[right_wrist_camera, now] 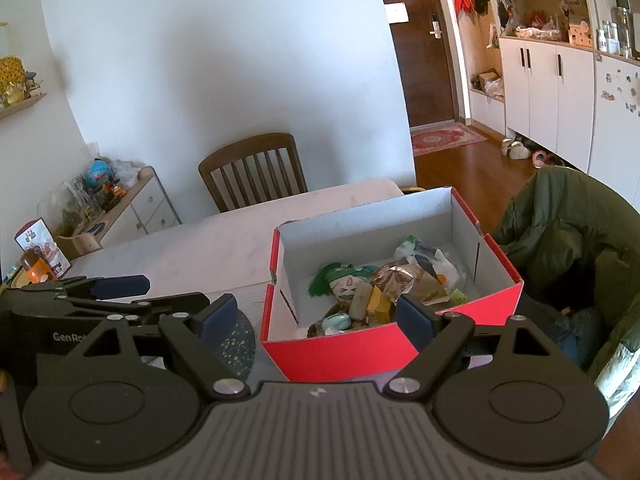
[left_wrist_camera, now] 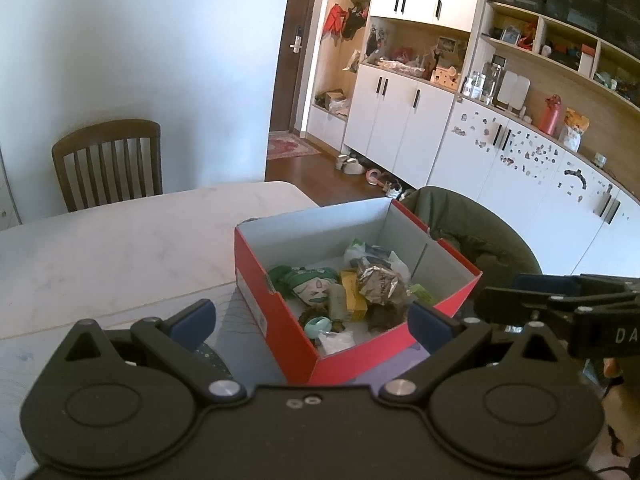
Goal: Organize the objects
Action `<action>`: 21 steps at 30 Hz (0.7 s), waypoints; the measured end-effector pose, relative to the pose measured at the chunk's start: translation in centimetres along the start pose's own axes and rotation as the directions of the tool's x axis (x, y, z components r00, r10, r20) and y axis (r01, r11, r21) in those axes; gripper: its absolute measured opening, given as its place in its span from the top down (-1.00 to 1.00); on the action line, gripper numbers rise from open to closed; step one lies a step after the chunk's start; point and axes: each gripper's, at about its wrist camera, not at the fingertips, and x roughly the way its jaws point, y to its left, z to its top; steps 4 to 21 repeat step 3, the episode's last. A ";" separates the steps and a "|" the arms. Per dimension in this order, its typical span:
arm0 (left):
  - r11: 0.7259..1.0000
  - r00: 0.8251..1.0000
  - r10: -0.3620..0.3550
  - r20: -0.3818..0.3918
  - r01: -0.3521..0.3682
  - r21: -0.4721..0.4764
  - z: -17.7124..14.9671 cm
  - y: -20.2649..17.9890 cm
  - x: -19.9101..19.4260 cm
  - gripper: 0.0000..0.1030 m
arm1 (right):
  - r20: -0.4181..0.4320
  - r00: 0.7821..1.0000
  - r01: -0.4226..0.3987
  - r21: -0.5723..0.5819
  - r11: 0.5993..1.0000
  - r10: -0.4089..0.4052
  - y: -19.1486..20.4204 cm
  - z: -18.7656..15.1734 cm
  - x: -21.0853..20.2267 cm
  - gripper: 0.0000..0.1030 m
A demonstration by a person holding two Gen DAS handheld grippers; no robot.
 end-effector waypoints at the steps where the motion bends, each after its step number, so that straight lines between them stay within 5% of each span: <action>1: 1.000 1.000 0.000 0.000 0.000 -0.002 0.0 0.0 0.0 -0.98 | -0.001 1.000 0.002 0.000 1.000 -0.002 0.1 0.0 0.0 -0.68; 21: 1.000 1.000 -0.002 0.000 0.002 -0.002 0.0 0.0 0.0 -0.98 | -0.002 1.000 -0.001 0.002 1.000 0.001 0.2 -0.1 0.0 -0.68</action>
